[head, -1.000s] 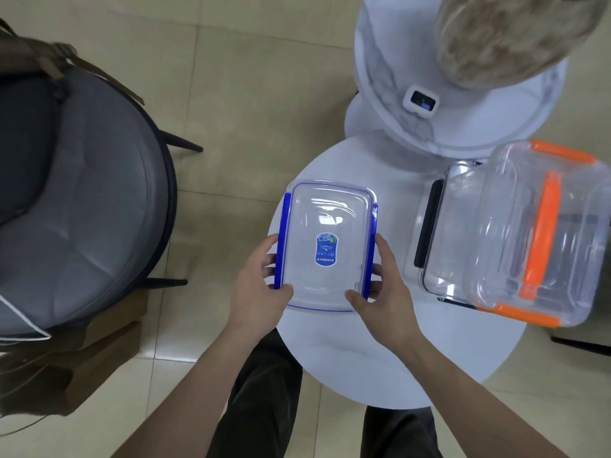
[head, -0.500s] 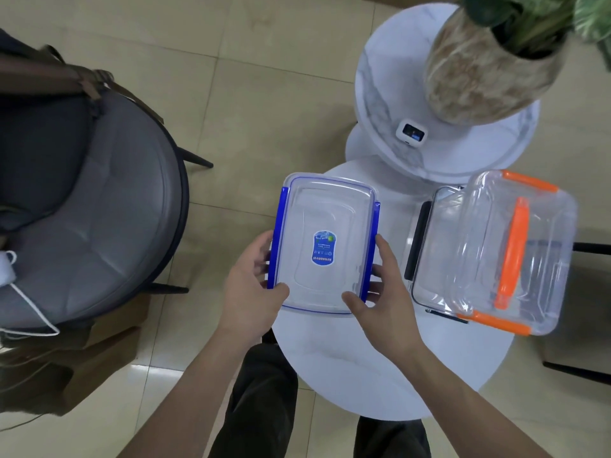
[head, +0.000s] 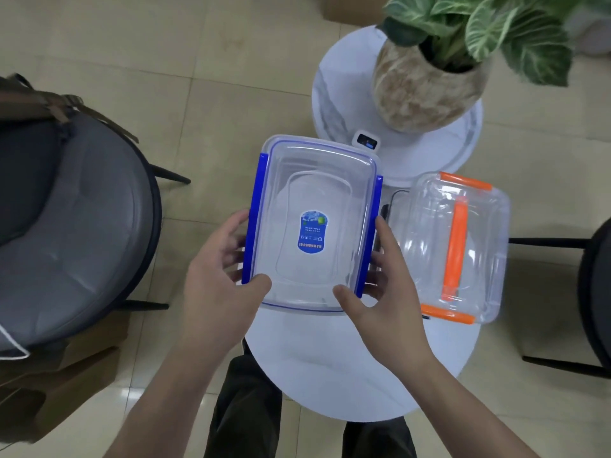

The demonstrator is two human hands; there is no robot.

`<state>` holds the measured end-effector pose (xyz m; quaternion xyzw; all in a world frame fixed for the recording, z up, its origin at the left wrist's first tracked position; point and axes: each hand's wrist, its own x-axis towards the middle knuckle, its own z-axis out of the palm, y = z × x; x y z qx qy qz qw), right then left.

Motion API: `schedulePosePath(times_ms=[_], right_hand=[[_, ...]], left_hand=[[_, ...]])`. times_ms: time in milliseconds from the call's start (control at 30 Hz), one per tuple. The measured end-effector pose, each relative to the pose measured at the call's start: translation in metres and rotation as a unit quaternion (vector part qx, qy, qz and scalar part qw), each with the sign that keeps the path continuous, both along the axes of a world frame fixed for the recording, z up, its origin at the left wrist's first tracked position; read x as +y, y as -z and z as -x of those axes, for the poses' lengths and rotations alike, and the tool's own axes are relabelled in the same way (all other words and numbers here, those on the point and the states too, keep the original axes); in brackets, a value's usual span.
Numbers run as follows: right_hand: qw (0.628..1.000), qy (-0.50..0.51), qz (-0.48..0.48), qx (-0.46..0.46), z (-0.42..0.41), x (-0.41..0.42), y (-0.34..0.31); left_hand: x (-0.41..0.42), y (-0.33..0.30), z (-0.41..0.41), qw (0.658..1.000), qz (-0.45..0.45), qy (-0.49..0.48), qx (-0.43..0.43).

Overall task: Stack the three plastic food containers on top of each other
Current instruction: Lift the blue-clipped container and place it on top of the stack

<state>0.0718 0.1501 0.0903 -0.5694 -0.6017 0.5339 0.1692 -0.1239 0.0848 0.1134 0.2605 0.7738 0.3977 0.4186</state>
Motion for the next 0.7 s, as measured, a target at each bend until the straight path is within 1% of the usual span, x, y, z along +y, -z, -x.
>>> schedulePosePath(times_ms=[367, 533, 700], right_hand=[[0.998, 0.042, -0.028, 0.04, -0.051, 0.016, -0.048], [0.995, 0.081, -0.033, 0.048, -0.082, 0.028, -0.06], [0.992, 0.117, -0.042, 0.039, -0.112, 0.036, -0.061]], left_hand=[[0.027, -0.04, -0.05, 0.999, -0.033, 0.005, -0.018], [0.043, -0.046, -0.081, 0.998, -0.051, 0.017, -0.035], [0.057, -0.043, -0.115, 0.997, -0.045, 0.041, -0.049]])
